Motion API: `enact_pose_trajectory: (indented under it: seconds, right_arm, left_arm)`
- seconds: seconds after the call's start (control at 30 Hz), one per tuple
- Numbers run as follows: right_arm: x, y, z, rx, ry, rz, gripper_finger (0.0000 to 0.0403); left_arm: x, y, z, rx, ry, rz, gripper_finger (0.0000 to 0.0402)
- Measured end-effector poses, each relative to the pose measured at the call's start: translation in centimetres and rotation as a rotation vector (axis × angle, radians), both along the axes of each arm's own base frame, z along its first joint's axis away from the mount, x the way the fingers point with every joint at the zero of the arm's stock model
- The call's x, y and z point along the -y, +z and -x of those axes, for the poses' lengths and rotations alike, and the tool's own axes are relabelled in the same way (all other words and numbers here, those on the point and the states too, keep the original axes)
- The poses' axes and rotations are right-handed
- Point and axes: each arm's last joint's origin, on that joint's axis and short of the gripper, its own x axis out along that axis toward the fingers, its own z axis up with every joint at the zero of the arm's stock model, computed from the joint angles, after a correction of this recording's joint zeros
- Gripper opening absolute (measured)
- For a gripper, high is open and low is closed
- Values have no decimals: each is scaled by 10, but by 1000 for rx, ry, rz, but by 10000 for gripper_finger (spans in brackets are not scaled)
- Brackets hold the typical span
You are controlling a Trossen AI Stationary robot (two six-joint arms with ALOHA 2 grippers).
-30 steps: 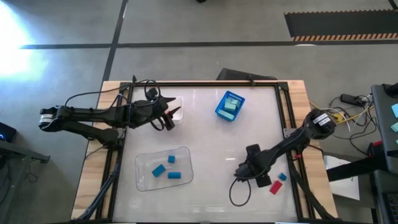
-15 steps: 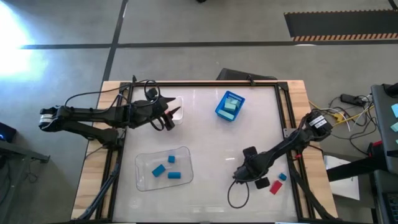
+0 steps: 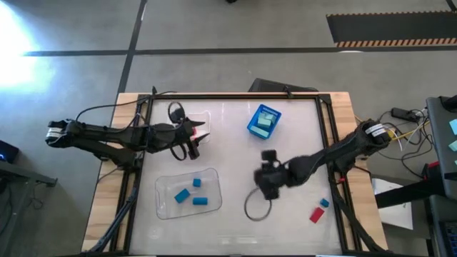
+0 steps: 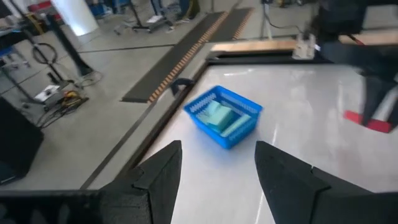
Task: Sort & place blocks by color
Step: Put the red block into the white bin
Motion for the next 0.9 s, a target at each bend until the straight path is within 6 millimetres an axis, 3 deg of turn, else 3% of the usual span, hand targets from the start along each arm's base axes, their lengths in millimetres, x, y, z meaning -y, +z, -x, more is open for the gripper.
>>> enact_pose_trajectory:
  seconds: [0.23,0.37,0.5,0.67,0.9]
  right_arm:
    - [38,21,-35,514,103,-9,89]
    - [59,27,-46,818,168,-95,89]
    - [72,30,-47,1053,263,-182,89]
    - [79,41,-46,1168,332,-242,89]
    - [78,45,-47,1182,356,-221,89]
  left_arm:
    - [20,-7,-8,-20,-148,24,187]
    - [35,-13,-14,-45,-320,63,187]
    - [47,-19,-21,-51,-371,67,187]
    - [50,-21,-35,12,-375,67,187]
    - [53,-28,-51,58,-378,63,187]
